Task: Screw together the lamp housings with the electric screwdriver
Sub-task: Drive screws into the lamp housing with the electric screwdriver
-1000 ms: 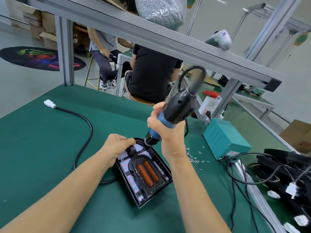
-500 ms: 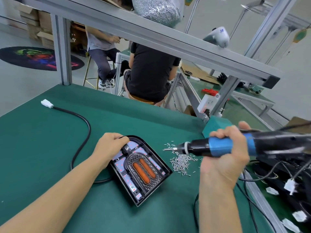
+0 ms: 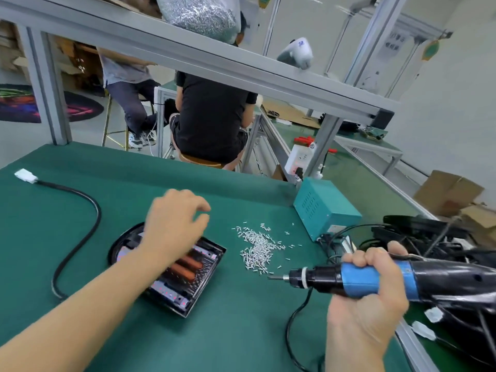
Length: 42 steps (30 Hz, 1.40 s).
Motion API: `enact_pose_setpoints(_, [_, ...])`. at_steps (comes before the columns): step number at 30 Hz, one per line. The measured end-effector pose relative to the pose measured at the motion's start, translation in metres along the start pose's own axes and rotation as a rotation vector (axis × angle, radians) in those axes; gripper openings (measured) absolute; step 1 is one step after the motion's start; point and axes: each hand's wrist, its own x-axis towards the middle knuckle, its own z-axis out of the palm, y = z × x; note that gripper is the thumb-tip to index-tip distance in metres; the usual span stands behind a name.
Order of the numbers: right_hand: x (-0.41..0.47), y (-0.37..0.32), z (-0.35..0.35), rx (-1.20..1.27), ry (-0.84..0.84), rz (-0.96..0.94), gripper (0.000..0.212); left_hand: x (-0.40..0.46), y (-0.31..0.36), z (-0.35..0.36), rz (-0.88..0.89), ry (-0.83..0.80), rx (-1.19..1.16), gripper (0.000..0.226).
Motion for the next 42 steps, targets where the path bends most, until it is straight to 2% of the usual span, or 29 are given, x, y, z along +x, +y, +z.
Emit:
enact_pose_setpoints(3, [0.000,-0.002,-0.001,-0.028,0.012,-0.017,0.027,0.015,0.050,0.029,0.130,-0.259,0.078,0.021])
enact_pose_setpoints(6, [0.001,-0.006,-0.004,-0.054,0.023,-0.042,0.028,0.021,0.075,0.061,0.120,-0.471,0.226,0.022])
enact_pose_setpoints(8, [0.002,-0.008,-0.007,-0.070,0.025,-0.053,0.028,0.018,0.080,0.075,0.095,-0.547,0.313,0.020])
enact_pose_setpoints(13, [0.004,-0.010,-0.015,-0.078,0.037,-0.045,0.029,0.008,0.081,0.090,0.045,-0.542,0.337,0.018])
enact_pose_setpoints(18, [0.003,-0.007,-0.020,-0.062,0.063,-0.010,0.029,0.006,0.084,0.094,0.123,-0.566,0.387,0.034])
enact_pose_setpoints(22, [0.003,-0.006,-0.021,-0.090,0.060,-0.015,0.027,0.003,0.087,0.090,0.187,-0.627,0.445,0.019])
enact_pose_setpoints(28, [0.002,-0.005,-0.022,-0.096,0.037,-0.002,0.028,0.011,0.081,0.084,0.194,-0.754,0.428,0.015])
enact_pose_setpoints(32, [0.001,-0.007,-0.022,-0.114,0.031,-0.020,0.028,0.012,0.080,0.083,0.185,-0.793,0.423,0.031])
enact_pose_setpoints(36, [0.001,-0.009,-0.023,-0.117,0.024,-0.019,0.028,0.010,0.079,0.082,0.146,-0.707,0.303,0.028])
enact_pose_setpoints(39, [0.002,-0.012,-0.022,-0.119,0.011,-0.030,0.028,0.014,0.078,0.070,0.032,-0.541,-0.028,0.012])
enact_pose_setpoints(42, [0.001,-0.014,-0.019,-0.101,0.004,-0.023,0.027,0.015,0.072,0.050,-0.085,-0.434,-0.399,0.014])
